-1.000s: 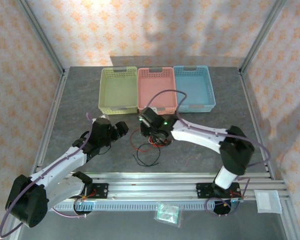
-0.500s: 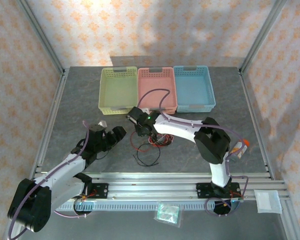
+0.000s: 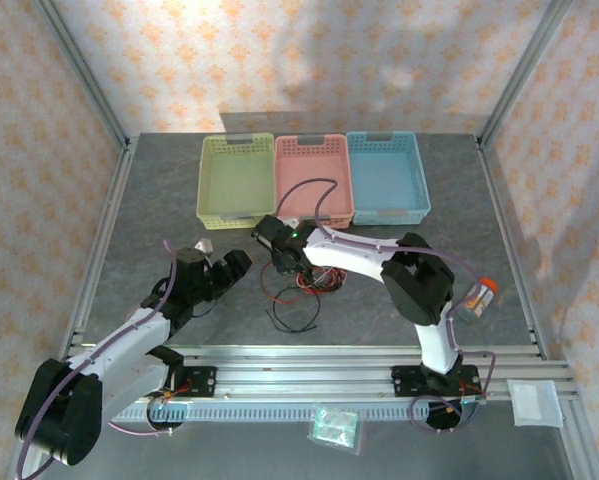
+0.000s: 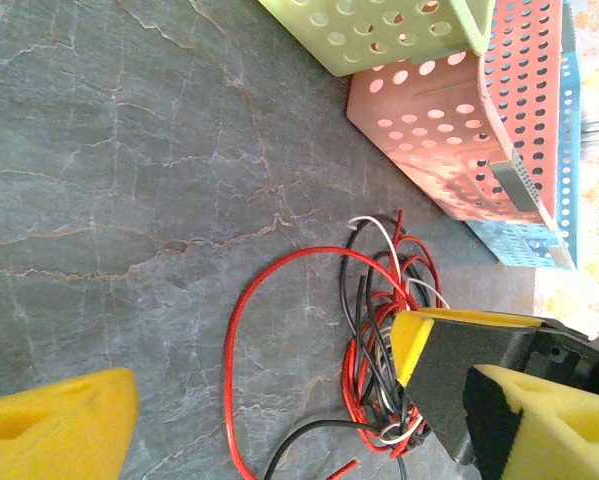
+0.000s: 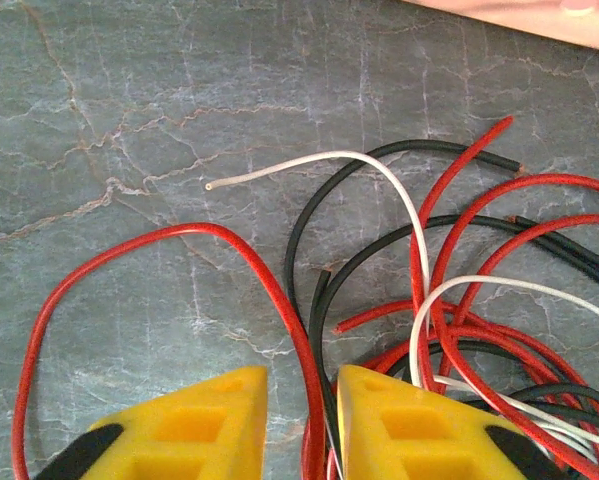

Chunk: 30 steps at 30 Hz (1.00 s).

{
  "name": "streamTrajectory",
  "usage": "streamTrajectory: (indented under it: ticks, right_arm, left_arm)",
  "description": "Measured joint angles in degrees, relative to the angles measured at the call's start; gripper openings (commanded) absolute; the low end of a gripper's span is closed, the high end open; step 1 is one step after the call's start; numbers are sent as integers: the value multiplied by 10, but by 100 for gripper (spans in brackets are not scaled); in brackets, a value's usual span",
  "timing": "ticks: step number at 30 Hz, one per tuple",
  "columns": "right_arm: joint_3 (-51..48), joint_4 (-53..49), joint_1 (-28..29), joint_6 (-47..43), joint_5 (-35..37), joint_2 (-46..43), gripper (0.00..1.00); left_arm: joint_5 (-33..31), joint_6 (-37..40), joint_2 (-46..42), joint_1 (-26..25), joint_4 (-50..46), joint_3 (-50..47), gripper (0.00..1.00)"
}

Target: Untangle the cables

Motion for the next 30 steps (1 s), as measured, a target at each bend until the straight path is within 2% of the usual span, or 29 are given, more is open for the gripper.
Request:
streamTrajectory:
  ticks: [10, 22, 26, 30]
  right_arm:
    - [-9, 6, -4, 11, -2, -17, 13]
    - [-126, 101, -22, 47, -35, -207, 2]
    - [-145, 121, -44, 50, -52, -235, 13]
    - [-131, 108, -47, 33, -56, -205, 27]
  left_arm:
    - [-2, 35, 33, 0, -3, 32, 86]
    - [-9, 94, 113, -1, 22, 91, 87]
    - [-10, 104, 132, -4, 36, 104, 87]
    - [0, 98, 131, -5, 54, 102, 87]
